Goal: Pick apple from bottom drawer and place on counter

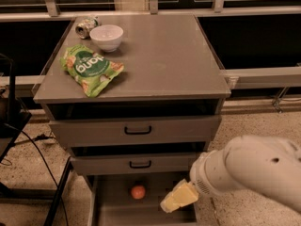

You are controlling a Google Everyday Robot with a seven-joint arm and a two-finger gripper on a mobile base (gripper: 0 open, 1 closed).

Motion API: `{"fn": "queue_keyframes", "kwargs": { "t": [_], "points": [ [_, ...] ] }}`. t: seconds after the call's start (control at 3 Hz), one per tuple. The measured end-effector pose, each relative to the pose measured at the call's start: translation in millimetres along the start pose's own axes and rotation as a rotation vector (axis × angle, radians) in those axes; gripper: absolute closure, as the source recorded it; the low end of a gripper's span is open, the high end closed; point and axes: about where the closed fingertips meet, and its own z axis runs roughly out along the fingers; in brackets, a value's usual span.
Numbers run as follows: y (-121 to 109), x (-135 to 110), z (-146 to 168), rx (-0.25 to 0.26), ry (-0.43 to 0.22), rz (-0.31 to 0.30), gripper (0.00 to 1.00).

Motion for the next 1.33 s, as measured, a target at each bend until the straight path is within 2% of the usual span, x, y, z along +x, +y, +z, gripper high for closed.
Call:
{"fn": "queue_keyframes", "kwargs": {
  "t": [0.67,1.0,1.33],
  "points": [
    [36.0,33.5,84.4,-0.024,-0.075,0.074,0.00],
    [32.9,29.8,90.1,-0.005,-0.107,0.079,0.00],
    [32.9,29.8,90.0,-0.005,-0.107,0.079,0.00]
  ]
}}
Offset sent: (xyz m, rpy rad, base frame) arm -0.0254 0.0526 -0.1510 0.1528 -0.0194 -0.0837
